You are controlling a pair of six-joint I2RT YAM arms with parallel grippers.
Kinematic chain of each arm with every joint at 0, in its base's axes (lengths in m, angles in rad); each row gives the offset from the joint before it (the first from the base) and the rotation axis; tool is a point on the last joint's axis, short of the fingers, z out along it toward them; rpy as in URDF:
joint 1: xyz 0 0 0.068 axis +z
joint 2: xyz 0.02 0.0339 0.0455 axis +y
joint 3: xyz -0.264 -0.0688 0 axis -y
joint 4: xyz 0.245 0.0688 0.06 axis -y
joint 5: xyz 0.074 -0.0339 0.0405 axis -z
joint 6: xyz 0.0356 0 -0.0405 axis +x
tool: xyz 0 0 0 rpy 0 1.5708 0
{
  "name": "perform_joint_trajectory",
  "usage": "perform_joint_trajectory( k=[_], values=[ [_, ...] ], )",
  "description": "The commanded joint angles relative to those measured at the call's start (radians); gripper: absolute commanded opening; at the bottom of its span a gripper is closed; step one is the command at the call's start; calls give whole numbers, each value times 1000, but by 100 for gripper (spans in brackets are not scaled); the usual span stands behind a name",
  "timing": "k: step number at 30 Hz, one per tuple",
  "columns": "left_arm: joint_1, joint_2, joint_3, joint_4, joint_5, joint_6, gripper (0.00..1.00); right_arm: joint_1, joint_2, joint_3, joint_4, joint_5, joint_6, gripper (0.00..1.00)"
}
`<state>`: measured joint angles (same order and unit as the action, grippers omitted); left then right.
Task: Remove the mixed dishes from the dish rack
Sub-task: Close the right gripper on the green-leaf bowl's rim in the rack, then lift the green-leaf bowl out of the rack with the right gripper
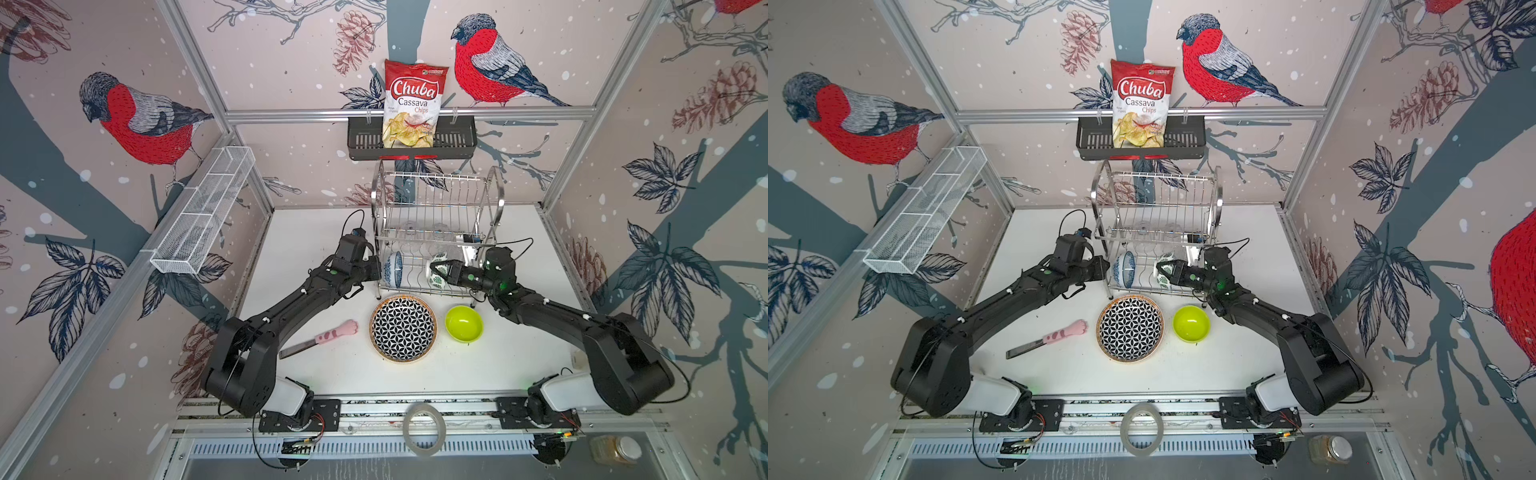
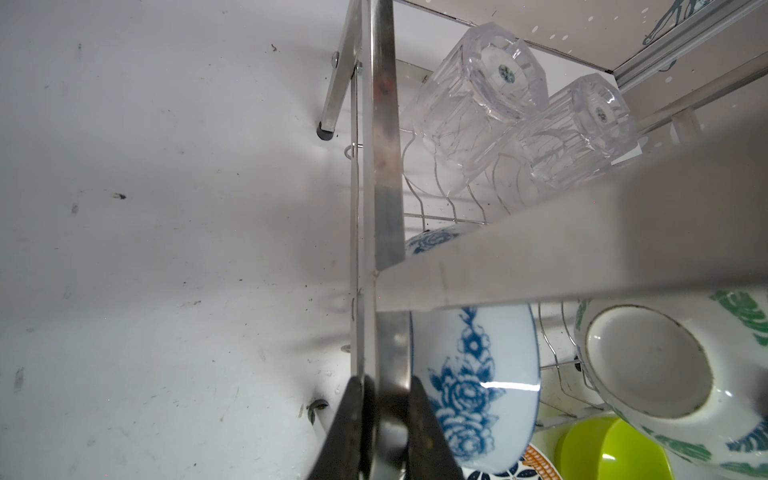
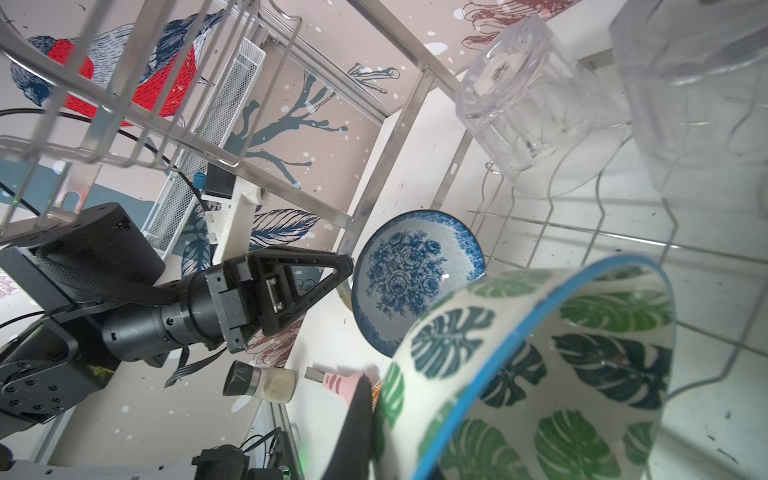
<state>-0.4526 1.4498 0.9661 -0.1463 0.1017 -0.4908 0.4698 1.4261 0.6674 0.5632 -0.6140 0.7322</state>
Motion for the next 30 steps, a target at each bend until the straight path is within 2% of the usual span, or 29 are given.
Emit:
perform_joint_trajectory(
  k=[1, 9, 14, 23, 30],
  values=[
    [2, -2, 3, 30, -25, -68, 13, -17, -2, 26, 70, -16, -76, 1],
    [2, 50, 26, 53, -36, -77, 11, -72, 101, 140, 7, -98, -132, 1],
    [2, 87, 65, 82, -27, -104, 8, -68, 156, 184, 26, -136, -116, 1],
    [2, 118, 71, 117, 4, -118, 7, 14, 163, 150, 61, -114, -81, 0],
    [2, 103, 60, 117, 3, -117, 7, 65, 81, 76, 46, -79, -68, 0]
  ],
)
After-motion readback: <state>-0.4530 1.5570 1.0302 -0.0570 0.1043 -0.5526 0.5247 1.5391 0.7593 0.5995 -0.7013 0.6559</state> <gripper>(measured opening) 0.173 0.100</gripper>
